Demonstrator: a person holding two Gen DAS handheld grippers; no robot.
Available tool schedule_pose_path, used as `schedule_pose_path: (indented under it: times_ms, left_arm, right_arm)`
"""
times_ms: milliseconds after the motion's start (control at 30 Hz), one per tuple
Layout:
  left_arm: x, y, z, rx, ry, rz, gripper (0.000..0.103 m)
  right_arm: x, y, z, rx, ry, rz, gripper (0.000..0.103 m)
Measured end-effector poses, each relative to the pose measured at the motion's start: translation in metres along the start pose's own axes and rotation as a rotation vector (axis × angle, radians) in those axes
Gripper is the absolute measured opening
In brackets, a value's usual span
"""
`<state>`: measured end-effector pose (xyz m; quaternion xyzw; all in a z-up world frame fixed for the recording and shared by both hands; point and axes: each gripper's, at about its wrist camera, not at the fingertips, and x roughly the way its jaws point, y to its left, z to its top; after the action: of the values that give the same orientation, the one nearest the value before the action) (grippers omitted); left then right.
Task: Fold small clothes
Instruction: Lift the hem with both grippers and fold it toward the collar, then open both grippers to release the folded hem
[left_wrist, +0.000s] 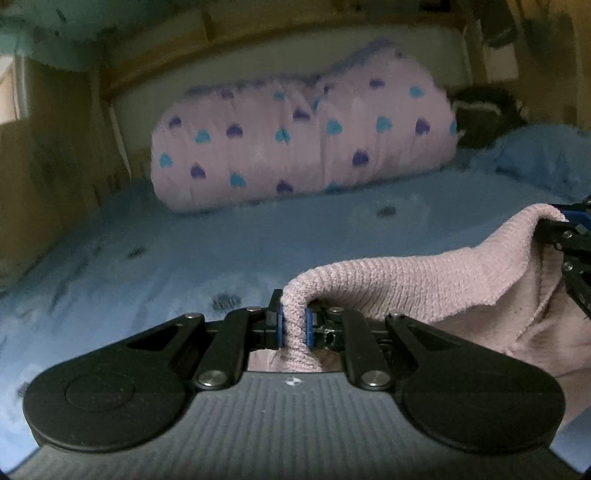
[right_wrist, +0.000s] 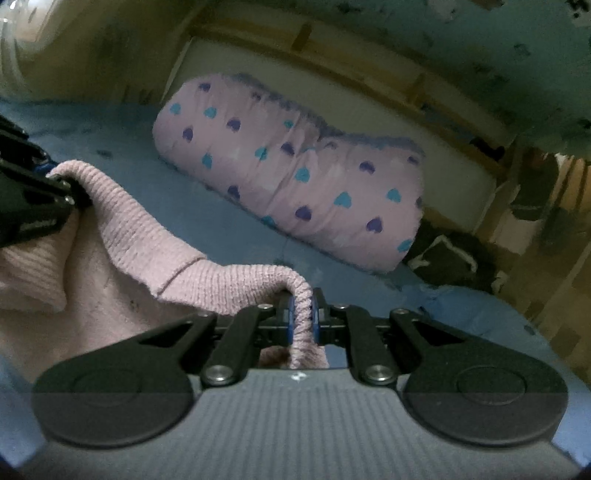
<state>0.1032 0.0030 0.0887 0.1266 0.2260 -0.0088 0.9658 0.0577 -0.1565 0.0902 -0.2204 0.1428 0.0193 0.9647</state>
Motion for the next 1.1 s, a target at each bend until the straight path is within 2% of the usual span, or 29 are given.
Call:
schedule_pose_path:
  times_ms: [233,433,567,633,733,933,1100]
  left_arm:
    - [0.064,-0.001,-0.016,0.012,0.117,-0.015,0.013]
    - [0.084,-0.002,-0.025,0.024,0.157,-0.024,0.015]
    - [0.071,0.003,-0.019,0.027,0.153,-0.044,0.017]
    - [0.058,0.009,-0.013,0.012,0.146,-0.063,0.027]
    - [0.039,0.017,-0.005,0.001,0.147,-0.079,0.044]
    - [-0.005,0.030,0.002,-0.027,0.111,-0.095,0.066]
    - [-0.027,0.035,-0.008,-0.055,0.095,-0.154,0.068]
  right_arm:
    - [0.063,0.019,-0.026,-0.027,0.107,0.061,0.012]
    - [0.099,0.027,-0.047,0.009,0.196,0.108,0.014]
    - [0.102,0.026,-0.046,0.040,0.206,0.116,0.015]
    - [0.100,0.020,-0.042,0.070,0.215,0.129,0.015]
    - [0.091,0.008,-0.036,0.128,0.218,0.139,0.032]
    - [0.067,-0.018,-0.025,0.215,0.242,0.168,0.035]
    - [0.043,-0.033,-0.025,0.242,0.243,0.216,0.045]
